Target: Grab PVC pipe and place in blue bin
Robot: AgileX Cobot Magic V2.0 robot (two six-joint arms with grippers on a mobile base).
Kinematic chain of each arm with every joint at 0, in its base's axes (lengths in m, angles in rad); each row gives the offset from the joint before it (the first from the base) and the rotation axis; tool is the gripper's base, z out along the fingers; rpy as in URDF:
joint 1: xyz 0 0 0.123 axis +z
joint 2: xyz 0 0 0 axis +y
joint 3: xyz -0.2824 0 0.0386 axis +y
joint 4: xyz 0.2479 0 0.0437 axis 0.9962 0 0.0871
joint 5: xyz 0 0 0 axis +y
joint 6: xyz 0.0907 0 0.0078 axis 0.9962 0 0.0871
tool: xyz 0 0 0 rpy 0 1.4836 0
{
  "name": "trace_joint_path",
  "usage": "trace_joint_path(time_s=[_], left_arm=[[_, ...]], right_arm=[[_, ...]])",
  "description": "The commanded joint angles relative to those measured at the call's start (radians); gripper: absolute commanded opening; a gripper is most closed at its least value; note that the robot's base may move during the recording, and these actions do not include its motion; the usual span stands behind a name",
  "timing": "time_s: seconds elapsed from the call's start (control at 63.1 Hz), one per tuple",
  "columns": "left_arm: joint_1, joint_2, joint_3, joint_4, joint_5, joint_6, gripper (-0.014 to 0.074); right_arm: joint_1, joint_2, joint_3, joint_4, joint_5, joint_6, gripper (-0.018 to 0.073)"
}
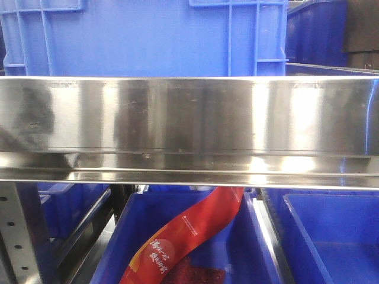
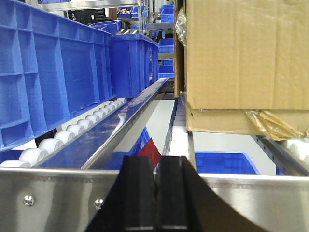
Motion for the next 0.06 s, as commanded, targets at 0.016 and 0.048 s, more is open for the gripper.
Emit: trace_joint_path(time_s=[0.016, 0.048], left_arm=[[0.003, -0.005, -0.003, -0.003, -0.020, -0.004, -0.0111], [0.003, -0.005, -0.003, -0.003, -0.020, -0.004, -0.0111]], right_arm=[[-0.001, -0.003, 0.003, -0.001, -0.019, -0.001, -0.0162], [-0.001, -0.003, 0.003, -0.001, -0.019, -0.001, -0.0162]])
